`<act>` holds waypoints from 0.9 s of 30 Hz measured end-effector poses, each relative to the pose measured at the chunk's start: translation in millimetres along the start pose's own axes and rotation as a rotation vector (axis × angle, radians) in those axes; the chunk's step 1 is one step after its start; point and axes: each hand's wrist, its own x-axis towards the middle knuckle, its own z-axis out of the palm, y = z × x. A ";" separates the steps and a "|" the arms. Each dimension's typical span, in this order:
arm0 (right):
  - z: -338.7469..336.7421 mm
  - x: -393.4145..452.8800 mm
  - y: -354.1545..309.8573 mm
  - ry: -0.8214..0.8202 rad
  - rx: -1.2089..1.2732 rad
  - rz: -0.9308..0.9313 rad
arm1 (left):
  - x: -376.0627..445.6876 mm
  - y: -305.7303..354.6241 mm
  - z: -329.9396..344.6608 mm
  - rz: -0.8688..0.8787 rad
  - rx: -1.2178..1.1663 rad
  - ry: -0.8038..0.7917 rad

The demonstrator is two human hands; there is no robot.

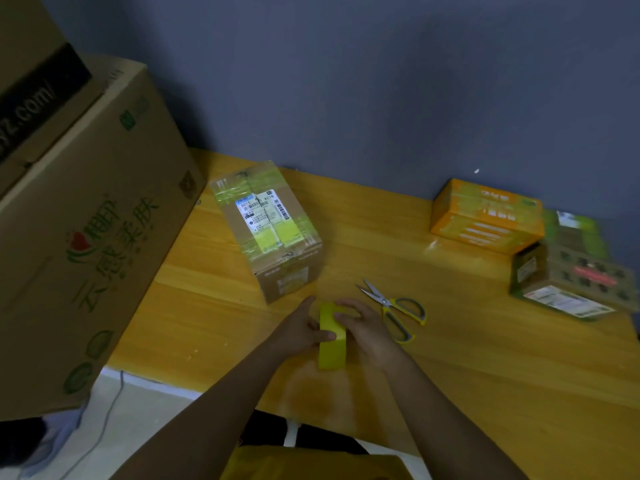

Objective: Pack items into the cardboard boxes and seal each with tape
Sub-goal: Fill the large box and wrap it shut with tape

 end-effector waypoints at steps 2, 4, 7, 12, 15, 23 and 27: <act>-6.3 -2.6 2.8 0.047 -0.009 -0.031 | 1.9 5.2 4.5 0.019 0.035 -0.022; -15.1 -7.7 3.1 0.119 -0.031 -0.074 | 6.2 12.5 11.7 0.053 0.068 -0.048; -35.1 -17.2 1.3 0.243 -0.026 -0.159 | 17.8 27.9 27.8 0.123 0.138 -0.059; -73.9 -33.5 6.7 0.389 0.033 -0.230 | 27.7 55.1 65.0 0.228 0.205 -0.138; -98.3 -45.8 12.7 0.513 0.021 -0.282 | 32.0 66.9 79.1 0.219 0.182 -0.178; -137.3 -52.1 54.5 0.621 -0.935 0.077 | 24.4 73.2 77.0 0.300 0.344 -0.104; -129.9 -43.7 65.1 0.534 -1.096 0.165 | 12.2 75.8 57.3 0.426 0.339 0.032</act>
